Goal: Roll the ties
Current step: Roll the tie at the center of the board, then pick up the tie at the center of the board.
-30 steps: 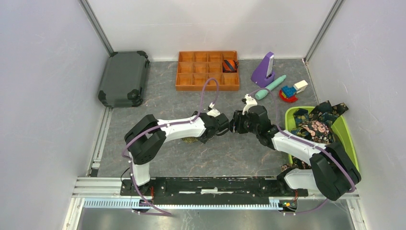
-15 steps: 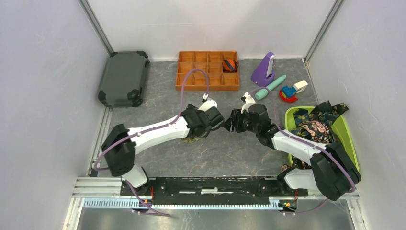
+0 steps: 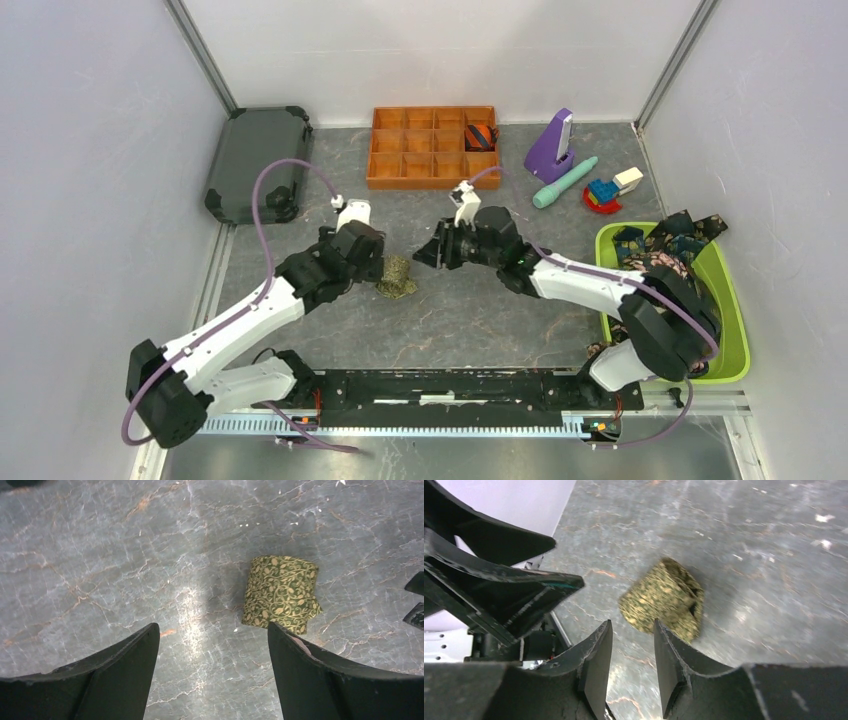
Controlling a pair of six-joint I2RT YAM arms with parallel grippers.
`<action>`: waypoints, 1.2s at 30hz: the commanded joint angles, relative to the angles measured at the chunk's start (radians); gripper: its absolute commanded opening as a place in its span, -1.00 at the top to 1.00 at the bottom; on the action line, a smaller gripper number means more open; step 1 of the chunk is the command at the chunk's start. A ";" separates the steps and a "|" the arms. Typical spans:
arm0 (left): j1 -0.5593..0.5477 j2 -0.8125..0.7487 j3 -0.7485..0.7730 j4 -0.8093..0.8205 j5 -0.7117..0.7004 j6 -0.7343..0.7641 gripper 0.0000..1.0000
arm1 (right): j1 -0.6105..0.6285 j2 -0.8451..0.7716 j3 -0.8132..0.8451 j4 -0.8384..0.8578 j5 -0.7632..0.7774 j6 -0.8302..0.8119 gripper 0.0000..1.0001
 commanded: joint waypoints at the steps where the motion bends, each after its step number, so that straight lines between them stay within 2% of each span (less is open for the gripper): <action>1: 0.048 -0.085 -0.067 0.084 0.078 -0.058 -0.69 | 0.057 0.084 0.128 0.066 -0.012 0.040 0.18; 11: 0.092 -0.166 -0.127 0.083 0.090 -0.059 -0.65 | 0.126 0.259 0.259 0.069 -0.011 0.068 0.32; 25: 0.110 -0.227 -0.188 0.127 0.108 -0.079 -0.64 | 0.138 0.346 0.227 0.072 0.007 0.043 0.39; 29: 0.117 -0.233 -0.212 0.174 0.146 -0.075 -0.65 | 0.139 0.353 0.208 0.083 0.005 0.041 0.40; 36: 0.160 -0.256 -0.282 0.306 0.294 -0.065 -0.79 | 0.138 0.358 0.183 0.090 0.007 0.035 0.41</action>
